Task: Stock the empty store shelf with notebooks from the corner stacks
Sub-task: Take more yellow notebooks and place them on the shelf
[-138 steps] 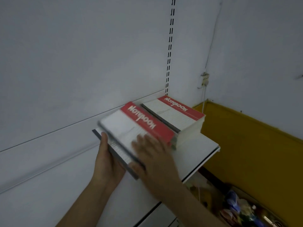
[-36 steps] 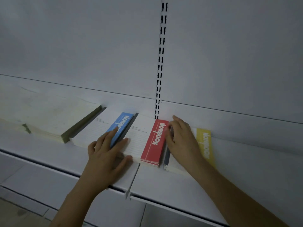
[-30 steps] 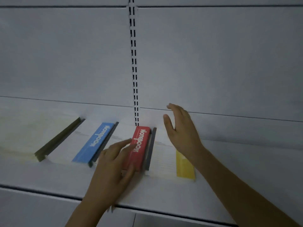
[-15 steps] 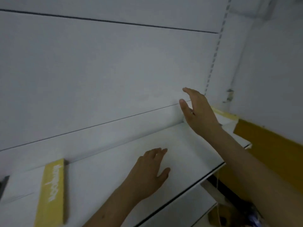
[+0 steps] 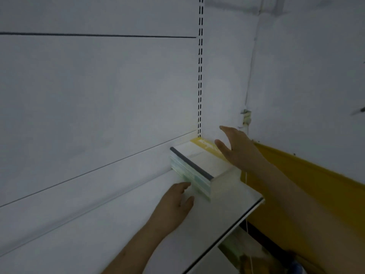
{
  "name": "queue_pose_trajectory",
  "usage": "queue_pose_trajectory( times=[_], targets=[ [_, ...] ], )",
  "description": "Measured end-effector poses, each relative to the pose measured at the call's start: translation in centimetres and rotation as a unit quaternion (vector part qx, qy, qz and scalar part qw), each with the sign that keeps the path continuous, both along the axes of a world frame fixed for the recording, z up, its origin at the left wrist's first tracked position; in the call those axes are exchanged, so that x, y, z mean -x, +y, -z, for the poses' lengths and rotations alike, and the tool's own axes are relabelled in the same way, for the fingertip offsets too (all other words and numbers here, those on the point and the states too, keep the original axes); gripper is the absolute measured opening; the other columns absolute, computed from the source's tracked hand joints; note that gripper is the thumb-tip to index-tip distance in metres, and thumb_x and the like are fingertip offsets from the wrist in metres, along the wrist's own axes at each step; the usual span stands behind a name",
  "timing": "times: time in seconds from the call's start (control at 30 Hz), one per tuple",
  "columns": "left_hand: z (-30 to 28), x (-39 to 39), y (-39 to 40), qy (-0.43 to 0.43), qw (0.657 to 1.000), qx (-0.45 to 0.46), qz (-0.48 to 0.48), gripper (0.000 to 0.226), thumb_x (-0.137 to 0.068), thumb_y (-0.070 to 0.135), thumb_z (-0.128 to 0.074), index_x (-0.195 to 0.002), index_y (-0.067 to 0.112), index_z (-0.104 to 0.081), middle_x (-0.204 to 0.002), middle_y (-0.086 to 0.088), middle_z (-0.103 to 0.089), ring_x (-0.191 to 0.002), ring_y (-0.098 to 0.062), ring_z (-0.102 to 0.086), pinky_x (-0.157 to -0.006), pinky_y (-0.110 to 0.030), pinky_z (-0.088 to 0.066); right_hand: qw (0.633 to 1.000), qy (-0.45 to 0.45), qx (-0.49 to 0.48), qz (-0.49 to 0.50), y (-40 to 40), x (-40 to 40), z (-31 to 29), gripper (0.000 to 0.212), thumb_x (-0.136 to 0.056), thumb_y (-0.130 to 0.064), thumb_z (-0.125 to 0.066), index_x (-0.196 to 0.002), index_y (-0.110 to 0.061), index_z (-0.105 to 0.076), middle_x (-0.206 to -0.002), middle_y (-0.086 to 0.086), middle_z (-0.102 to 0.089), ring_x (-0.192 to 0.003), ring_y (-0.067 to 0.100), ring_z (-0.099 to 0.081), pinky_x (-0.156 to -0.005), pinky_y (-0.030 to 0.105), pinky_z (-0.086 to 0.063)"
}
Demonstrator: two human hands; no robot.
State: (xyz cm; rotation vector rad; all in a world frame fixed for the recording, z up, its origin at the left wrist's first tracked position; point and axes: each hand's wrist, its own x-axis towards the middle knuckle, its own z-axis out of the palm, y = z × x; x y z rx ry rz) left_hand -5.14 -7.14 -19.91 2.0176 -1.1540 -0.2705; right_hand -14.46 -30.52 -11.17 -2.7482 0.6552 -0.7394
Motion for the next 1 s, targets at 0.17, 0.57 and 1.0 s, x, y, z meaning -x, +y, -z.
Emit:
queue_pose_trajectory(
  times=[0.17,0.57,1.0],
  targets=[
    [0.9,-1.2,-1.6,0.069,0.992,0.073,-0.082,0.026,-0.098,0.02,-0.054,-0.122,0.025,-0.061,-0.121,0.013,-0.063,-0.109,0.002,-0.059,-0.082,0.001,-0.038,0.986,0.163,0.04,-0.016,-1.2,-1.4,3.5,0.064,-0.099,-0.056,-0.02,-0.152,-0.021,-0.023,-0.16,0.002,-0.021,-0.148,0.02,-0.014,-0.119,0.041,-0.01],
    [-2.2,-2.1,0.5,0.583,0.737,0.32,-0.121,0.033,-0.088,0.016,-0.058,-0.118,0.005,-0.065,-0.112,-0.02,-0.071,-0.099,-0.038,-0.068,-0.092,-0.051,-0.051,0.983,0.038,-0.062,-0.169,9.9,-0.5,3.3,0.058,-0.095,-0.06,-0.034,-0.147,-0.034,-0.033,-0.157,-0.018,-0.022,-0.143,-0.001,-0.016,-0.11,0.017,-0.012],
    [-2.8,-5.0,2.4,0.57,0.77,0.227,-0.174,0.041,-0.091,0.027,-0.058,-0.123,0.001,-0.063,-0.114,-0.02,-0.07,-0.102,-0.034,-0.069,-0.096,-0.046,-0.051,0.994,0.111,-0.002,-0.009,6.8,-0.5,4.5,0.065,-0.097,-0.058,-0.02,-0.15,-0.022,-0.031,-0.159,-0.004,-0.023,-0.147,0.014,-0.018,-0.119,0.036,-0.008]
  ],
)
